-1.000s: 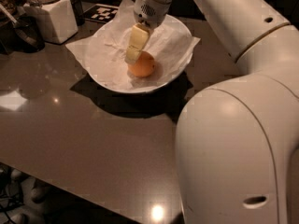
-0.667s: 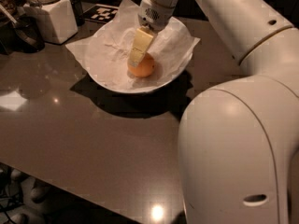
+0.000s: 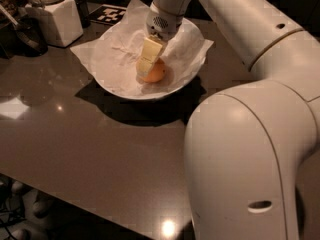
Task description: Pick orange from white bowl
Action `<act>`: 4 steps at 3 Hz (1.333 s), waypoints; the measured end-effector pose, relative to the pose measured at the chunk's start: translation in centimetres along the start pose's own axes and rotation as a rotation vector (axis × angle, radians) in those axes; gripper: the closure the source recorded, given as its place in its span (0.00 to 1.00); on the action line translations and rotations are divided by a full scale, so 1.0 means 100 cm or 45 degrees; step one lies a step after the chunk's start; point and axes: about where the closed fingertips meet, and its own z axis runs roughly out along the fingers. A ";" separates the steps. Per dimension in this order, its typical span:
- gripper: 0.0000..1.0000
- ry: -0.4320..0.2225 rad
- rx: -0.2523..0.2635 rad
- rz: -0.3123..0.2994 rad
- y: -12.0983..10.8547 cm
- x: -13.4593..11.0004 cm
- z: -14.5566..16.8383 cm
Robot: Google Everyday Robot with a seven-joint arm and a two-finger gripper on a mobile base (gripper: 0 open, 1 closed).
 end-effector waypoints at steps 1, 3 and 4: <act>0.19 0.027 -0.021 -0.001 -0.001 0.003 0.013; 0.60 0.040 -0.031 -0.004 -0.004 0.004 0.021; 0.83 0.040 -0.031 -0.004 -0.004 0.004 0.021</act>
Offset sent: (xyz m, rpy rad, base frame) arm -0.0191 -0.0159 -0.0246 -0.0813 0.1160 0.0435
